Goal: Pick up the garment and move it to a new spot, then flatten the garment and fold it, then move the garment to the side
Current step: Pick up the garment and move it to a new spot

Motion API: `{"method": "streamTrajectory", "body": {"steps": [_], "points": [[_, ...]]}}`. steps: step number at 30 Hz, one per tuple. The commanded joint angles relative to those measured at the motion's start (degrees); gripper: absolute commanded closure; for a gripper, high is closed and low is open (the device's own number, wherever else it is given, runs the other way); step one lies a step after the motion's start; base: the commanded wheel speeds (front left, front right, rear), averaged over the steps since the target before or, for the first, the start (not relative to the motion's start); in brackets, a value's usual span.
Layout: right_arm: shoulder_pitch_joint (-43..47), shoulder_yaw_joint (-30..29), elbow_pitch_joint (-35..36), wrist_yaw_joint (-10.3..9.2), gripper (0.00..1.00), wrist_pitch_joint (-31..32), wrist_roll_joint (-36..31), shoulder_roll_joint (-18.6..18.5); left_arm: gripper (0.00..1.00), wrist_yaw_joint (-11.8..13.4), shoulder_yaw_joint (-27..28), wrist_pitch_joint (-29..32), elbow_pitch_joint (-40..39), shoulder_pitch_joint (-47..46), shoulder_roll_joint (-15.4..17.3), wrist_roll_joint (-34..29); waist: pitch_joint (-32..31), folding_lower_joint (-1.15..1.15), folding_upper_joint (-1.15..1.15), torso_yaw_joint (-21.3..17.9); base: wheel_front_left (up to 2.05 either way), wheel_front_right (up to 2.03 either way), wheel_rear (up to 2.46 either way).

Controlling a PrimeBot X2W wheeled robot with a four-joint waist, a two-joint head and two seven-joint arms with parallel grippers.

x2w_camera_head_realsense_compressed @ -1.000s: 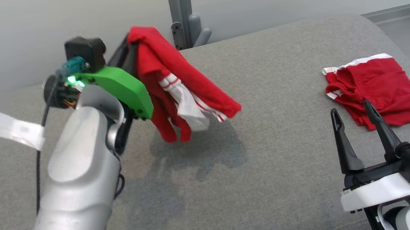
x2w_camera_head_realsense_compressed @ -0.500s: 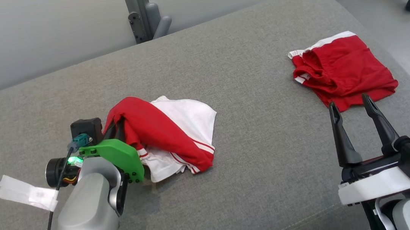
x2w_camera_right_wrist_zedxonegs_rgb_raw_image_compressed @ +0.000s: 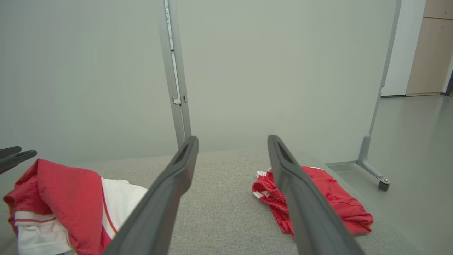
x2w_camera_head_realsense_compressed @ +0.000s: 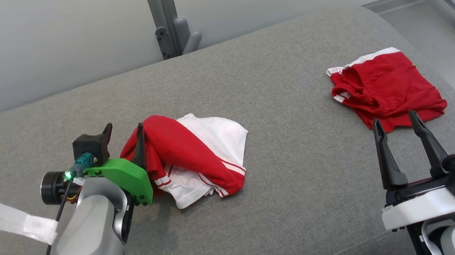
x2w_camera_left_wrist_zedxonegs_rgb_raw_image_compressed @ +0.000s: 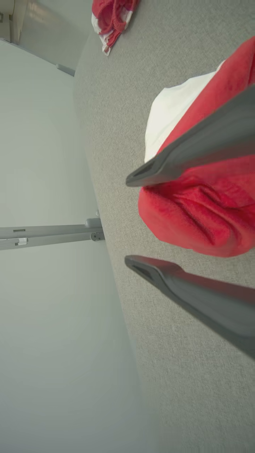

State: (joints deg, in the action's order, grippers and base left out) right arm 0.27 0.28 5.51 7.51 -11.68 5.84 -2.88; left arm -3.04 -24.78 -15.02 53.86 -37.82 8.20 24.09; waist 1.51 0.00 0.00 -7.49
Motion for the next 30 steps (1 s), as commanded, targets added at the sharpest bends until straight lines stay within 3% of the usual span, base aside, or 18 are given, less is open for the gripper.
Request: {"method": "streamTrajectory", "body": {"steps": [1,7,12,22,30], "points": [[1.06,-0.45,-0.3,-0.05,0.0,0.01,-0.58,-0.04,0.0,-0.46,0.41,-0.16,-1.87,2.13,0.61,-0.77,-1.95,0.0,0.0,2.17,0.0,0.0,0.0],[2.4,-1.1,-1.1,-0.05,0.0,-0.35,-0.3,-0.03,0.0,-0.61,2.08,-0.16,-9.61,7.26,1.82,-1.79,-2.8,0.0,0.0,4.0,0.0,0.0,0.0],[3.84,-1.11,-1.79,-0.05,0.0,-1.18,0.24,-0.04,0.0,1.04,6.08,-0.17,-18.13,14.18,1.85,-1.18,-3.18,0.0,0.0,5.6,0.0,0.0,0.0],[5.9,-0.68,-3.16,-0.05,0.0,-2.39,0.06,-0.05,0.0,5.45,13.42,-0.17,-33.78,30.37,-1.33,-3.16,-3.64,0.0,0.0,7.75,0.0,0.0,0.0],[6.24,0.1,-4.79,-0.05,0.0,-3.23,1.3,-0.04,0.0,7.1,15.47,-0.17,-38.89,38.32,-3.98,-5.33,-3.9,0.0,0.0,9.14,0.0,0.0,0.0]]}}
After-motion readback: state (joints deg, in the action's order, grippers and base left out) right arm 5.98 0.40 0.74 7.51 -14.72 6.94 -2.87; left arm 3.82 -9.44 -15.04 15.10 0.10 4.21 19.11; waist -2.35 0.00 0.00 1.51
